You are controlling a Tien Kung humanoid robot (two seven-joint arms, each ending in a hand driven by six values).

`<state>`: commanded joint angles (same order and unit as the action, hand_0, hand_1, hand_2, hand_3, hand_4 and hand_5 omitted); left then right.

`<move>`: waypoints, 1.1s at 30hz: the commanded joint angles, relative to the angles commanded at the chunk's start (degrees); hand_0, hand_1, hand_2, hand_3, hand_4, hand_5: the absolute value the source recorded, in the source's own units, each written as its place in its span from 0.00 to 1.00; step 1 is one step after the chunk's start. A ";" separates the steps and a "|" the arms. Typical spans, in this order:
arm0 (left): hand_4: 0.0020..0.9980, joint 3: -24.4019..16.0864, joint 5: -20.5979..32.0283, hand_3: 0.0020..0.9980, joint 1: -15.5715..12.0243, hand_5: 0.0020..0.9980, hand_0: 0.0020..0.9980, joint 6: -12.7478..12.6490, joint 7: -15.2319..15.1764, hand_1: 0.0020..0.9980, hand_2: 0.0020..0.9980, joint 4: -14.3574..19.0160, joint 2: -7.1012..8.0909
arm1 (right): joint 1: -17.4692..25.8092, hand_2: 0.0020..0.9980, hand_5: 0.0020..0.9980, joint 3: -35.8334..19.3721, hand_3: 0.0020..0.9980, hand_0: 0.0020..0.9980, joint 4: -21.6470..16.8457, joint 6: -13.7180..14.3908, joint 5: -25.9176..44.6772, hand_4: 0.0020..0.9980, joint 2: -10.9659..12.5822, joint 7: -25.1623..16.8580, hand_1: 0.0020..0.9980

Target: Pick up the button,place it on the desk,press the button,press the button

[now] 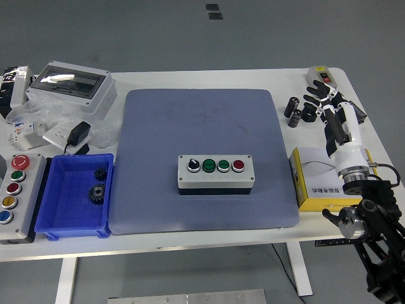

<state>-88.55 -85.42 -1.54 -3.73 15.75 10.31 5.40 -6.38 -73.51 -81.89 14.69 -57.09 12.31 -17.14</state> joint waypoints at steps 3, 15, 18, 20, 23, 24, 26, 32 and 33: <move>0.67 -0.06 0.00 0.60 -0.02 0.19 0.63 -0.01 0.02 0.62 0.55 0.00 -0.09 | 0.00 0.75 0.67 -0.08 0.76 0.79 -0.01 -0.03 0.10 0.85 -0.03 -0.03 0.75; 0.67 -0.46 -0.24 0.60 -0.02 0.20 0.63 -0.06 0.12 0.62 0.55 0.00 -0.30 | -0.14 0.76 0.68 1.72 0.76 0.80 -0.10 0.63 -0.99 0.85 -0.10 0.10 0.75; 0.67 -0.47 -0.23 0.60 0.00 0.20 0.63 -0.06 0.15 0.62 0.55 0.00 -0.38 | -0.15 0.76 0.69 1.66 0.76 0.80 -0.10 0.65 -0.87 0.86 0.02 0.08 0.75; 0.67 -0.46 -0.22 0.60 0.02 0.20 0.63 -0.04 0.18 0.62 0.55 0.00 -0.44 | -0.18 0.76 0.69 1.76 0.76 0.80 -0.04 0.69 -0.76 0.86 0.13 0.05 0.75; 0.67 -0.45 -0.21 0.60 0.06 0.20 0.63 -0.05 0.16 0.62 0.55 0.00 -0.47 | -0.15 0.76 0.70 2.17 0.76 0.80 0.05 0.72 -0.67 0.85 0.11 0.02 0.75; 0.67 -0.43 -0.20 0.60 0.09 0.20 0.63 -0.06 0.14 0.62 0.55 0.00 -0.47 | -0.10 0.76 0.70 2.30 0.76 0.80 0.08 0.73 -0.65 0.85 0.03 0.00 0.75; 0.67 -0.42 -0.19 0.60 0.11 0.20 0.63 -0.07 0.11 0.62 0.55 0.00 -0.48 | 0.00 0.76 0.70 2.40 0.76 0.80 0.11 0.73 -0.62 0.85 -0.18 -0.04 0.75; 0.67 -0.48 -0.23 0.60 0.09 0.20 0.63 -0.08 0.13 0.62 0.55 0.00 -0.53 | 0.11 0.77 0.71 2.05 0.76 0.80 0.00 0.75 -0.62 0.87 -0.22 -0.12 0.75; 0.67 -0.50 -0.25 0.60 0.08 0.20 0.63 -0.08 0.13 0.62 0.55 0.00 -0.54 | 0.12 0.77 0.71 1.95 0.76 0.80 -0.02 0.76 -0.62 0.87 -0.21 -0.13 0.75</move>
<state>-89.04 -85.67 -1.46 -3.81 15.88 10.31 4.86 -6.25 -71.56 -81.90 15.44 -57.71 12.11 -17.28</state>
